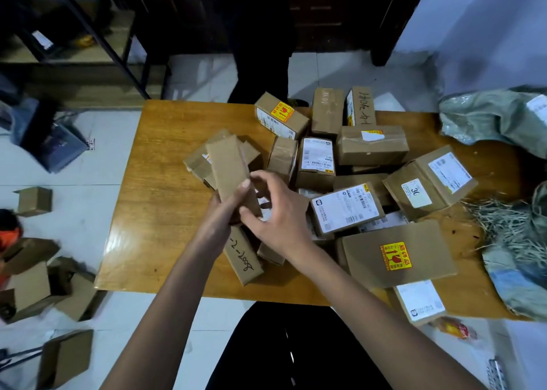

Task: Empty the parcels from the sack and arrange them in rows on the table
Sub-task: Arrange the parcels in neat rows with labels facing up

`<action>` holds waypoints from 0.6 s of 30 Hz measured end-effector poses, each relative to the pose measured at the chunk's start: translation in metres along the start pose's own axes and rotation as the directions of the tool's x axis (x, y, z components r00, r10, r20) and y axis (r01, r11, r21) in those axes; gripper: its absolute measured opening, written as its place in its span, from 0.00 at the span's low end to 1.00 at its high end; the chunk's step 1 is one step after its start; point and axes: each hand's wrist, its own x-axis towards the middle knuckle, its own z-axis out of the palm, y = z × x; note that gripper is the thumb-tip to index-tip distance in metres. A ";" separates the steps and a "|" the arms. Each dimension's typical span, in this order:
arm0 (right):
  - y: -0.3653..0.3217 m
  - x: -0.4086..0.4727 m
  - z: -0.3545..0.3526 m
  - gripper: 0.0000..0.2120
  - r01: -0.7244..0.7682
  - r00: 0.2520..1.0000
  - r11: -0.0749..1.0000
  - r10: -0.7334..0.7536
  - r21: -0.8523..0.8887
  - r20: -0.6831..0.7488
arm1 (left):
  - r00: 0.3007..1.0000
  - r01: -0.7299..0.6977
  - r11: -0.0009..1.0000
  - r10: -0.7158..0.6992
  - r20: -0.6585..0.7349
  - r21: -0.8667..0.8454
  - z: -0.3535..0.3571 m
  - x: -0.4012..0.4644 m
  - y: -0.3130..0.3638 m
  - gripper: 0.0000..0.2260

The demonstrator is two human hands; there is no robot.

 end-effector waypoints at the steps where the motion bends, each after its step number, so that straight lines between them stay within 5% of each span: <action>1: -0.001 0.002 0.001 0.25 -0.025 0.999 0.998 0.023 0.065 0.033 | 1.000 0.022 0.999 -0.021 0.008 -0.046 -0.005 0.001 0.002 0.33; 4: 0.006 0.013 -0.003 0.21 -0.161 0.986 0.968 0.147 0.195 0.082 | 0.992 0.104 0.976 -0.088 0.088 -0.189 -0.018 0.004 0.006 0.33; 8: 0.014 0.032 -0.007 0.31 -0.323 0.926 0.946 0.314 0.008 0.210 | 0.976 0.157 0.932 -0.096 0.194 -0.326 -0.032 0.008 0.007 0.20; 12: 0.006 0.046 -0.002 0.33 -0.464 0.841 0.879 0.398 0.109 0.365 | 0.969 0.143 0.943 -0.072 0.236 -0.300 -0.045 0.021 0.012 0.27; 18: -0.002 0.074 0.033 0.30 -0.447 0.889 0.885 0.423 0.132 0.173 | 0.987 0.105 0.978 -0.080 0.143 -0.178 -0.085 0.061 0.020 0.26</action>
